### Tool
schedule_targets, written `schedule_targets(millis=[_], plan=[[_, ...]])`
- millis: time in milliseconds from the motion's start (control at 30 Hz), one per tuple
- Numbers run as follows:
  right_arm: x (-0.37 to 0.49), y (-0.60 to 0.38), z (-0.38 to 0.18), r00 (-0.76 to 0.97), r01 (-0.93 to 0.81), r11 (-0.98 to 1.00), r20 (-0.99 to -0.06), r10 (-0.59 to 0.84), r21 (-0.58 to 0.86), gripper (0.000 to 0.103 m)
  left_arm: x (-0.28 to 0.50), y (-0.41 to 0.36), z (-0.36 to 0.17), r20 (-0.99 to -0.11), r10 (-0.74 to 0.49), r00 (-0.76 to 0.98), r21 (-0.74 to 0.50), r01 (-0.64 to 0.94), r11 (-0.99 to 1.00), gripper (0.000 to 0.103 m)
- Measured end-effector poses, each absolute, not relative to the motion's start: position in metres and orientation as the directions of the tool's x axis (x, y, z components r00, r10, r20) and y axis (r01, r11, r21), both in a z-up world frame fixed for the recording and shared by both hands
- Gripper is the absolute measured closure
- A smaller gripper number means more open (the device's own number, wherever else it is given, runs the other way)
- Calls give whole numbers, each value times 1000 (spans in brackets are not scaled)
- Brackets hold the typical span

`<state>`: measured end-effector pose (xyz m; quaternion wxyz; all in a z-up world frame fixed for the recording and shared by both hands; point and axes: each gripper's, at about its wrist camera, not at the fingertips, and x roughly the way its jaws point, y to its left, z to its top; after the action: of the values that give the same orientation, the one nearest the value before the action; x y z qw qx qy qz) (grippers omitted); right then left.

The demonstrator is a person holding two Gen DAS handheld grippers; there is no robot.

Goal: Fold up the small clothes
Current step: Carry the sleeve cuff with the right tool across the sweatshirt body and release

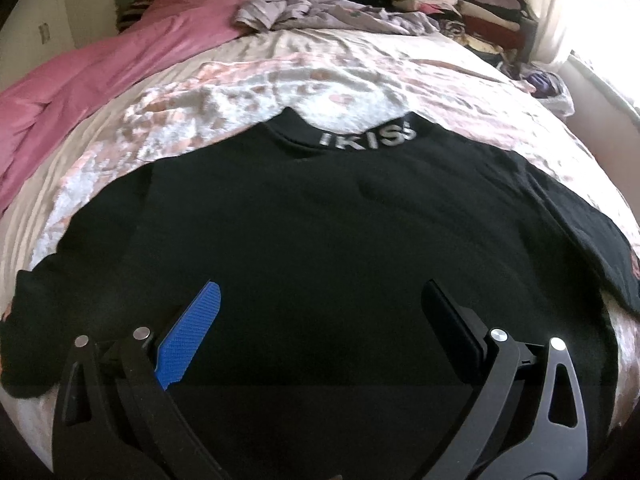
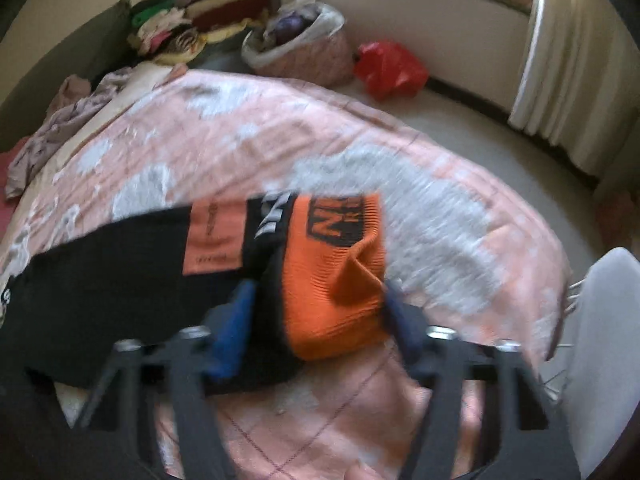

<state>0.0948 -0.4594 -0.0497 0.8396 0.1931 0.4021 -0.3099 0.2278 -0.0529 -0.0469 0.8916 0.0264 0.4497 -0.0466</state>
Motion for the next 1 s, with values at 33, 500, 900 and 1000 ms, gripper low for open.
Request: schedule_targets(millis=[33,500,900,1000], plan=[[97,-453,-45,503,653,754,-785,-362,70,70,226,-55,-46,-804,-63,591,4,112,994,9],[132,-341,47,789,229,924,-615,8,305,74,220,-38,-21,-786,-89,612,-43,90,995,9],[188,-217,69,751,-78,945,-605,265,317,74,218,15,-7,-779,-117,616,-150,-3,989,9],[198,-190,67,734,-117,945,-614,289,304,74,217,30,-5,-775,-128,618,-184,-27,983,9]])
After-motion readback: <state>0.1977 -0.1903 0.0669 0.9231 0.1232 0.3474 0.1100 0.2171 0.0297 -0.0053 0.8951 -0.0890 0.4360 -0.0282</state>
